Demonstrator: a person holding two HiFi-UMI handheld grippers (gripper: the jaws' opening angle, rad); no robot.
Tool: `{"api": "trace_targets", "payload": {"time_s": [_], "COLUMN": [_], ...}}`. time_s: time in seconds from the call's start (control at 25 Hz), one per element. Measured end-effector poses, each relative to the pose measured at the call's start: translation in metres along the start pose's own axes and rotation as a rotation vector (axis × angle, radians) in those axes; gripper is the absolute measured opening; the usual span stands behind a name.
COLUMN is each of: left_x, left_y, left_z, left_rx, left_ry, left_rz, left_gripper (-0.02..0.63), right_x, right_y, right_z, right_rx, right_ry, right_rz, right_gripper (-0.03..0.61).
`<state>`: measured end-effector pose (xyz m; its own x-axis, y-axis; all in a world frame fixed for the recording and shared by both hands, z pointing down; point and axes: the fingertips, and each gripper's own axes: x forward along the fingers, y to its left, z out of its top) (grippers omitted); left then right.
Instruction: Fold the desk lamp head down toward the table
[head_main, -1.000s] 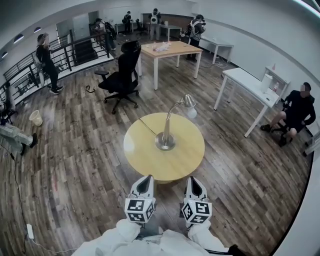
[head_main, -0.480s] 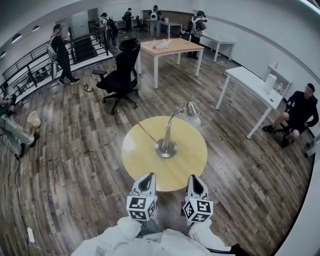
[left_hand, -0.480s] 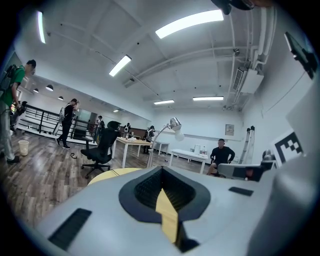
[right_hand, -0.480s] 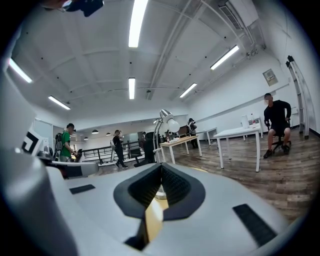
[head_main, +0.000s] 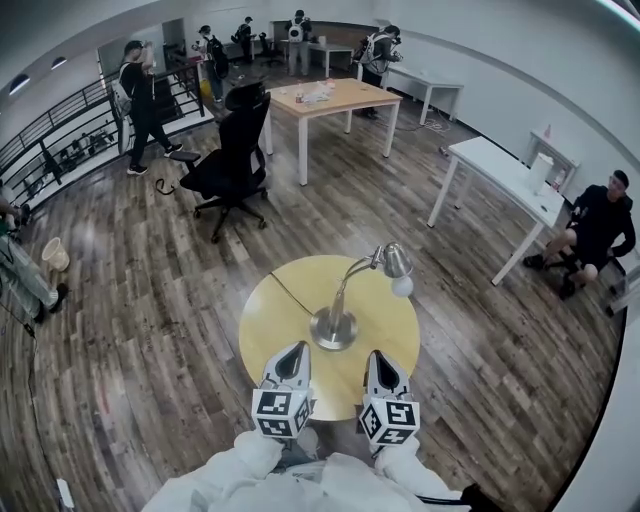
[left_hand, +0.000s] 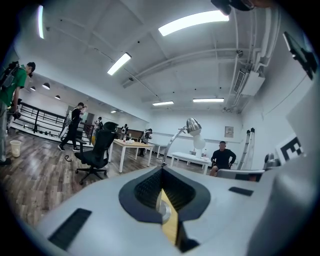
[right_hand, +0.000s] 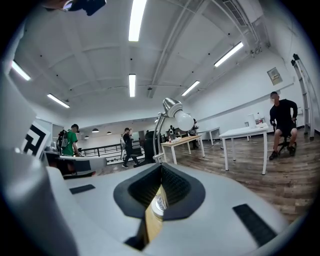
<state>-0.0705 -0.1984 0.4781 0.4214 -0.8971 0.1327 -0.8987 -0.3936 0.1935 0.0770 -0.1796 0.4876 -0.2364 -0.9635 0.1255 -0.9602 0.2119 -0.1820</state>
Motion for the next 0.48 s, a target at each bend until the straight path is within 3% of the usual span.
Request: {"api": "trace_targets", "payload": {"time_s": [0.24,0.48], "left_x": [0.043,0.070], "left_y": [0.023,0.032], "left_z": [0.005,-0.016], "left_rx": [-0.004,0.012], "left_ry": [0.018,0.083], "left_rz": [-0.014,-0.030], "left_gripper": [0.000,0.000], "right_x": [0.033,0.060], "right_y": [0.007,0.003], "right_z": [0.010,0.007], "right_rx": [-0.021,-0.056], "right_ry": [-0.031,0.001], "right_rz": [0.006,0.029], "right_gripper": [0.012,0.012]}}
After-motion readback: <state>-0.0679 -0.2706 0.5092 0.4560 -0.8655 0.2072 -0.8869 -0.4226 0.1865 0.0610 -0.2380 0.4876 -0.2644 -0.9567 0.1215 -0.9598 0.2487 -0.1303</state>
